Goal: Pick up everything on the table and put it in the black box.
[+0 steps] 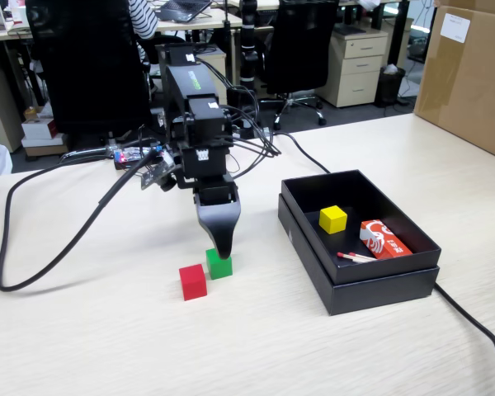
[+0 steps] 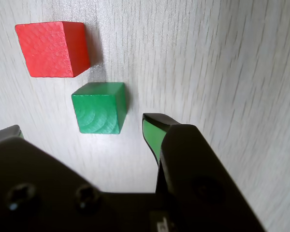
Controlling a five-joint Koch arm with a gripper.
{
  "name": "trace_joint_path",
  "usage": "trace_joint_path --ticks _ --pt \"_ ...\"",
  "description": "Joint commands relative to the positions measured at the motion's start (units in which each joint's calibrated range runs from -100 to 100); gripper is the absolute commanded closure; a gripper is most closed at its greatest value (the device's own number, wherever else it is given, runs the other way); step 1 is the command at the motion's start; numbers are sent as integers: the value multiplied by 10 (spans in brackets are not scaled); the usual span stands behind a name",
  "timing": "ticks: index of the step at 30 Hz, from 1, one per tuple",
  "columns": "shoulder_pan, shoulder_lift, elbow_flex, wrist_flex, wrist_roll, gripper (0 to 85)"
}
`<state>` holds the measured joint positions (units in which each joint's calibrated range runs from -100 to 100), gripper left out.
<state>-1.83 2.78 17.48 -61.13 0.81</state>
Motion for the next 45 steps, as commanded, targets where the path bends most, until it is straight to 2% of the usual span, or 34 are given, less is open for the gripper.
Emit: trace_joint_path --ticks 1,14,20,22,29,35,45 --pt "0 6 55 16 -4 367" --pt "0 87 76 15 -6 384" --pt "0 105 75 11 -6 447" --pt "0 106 75 11 -5 513" --pt "0 106 83 11 -1 826" --pt "0 59 74 10 -2 845" --pt "28 -198 15 -18 10 846"
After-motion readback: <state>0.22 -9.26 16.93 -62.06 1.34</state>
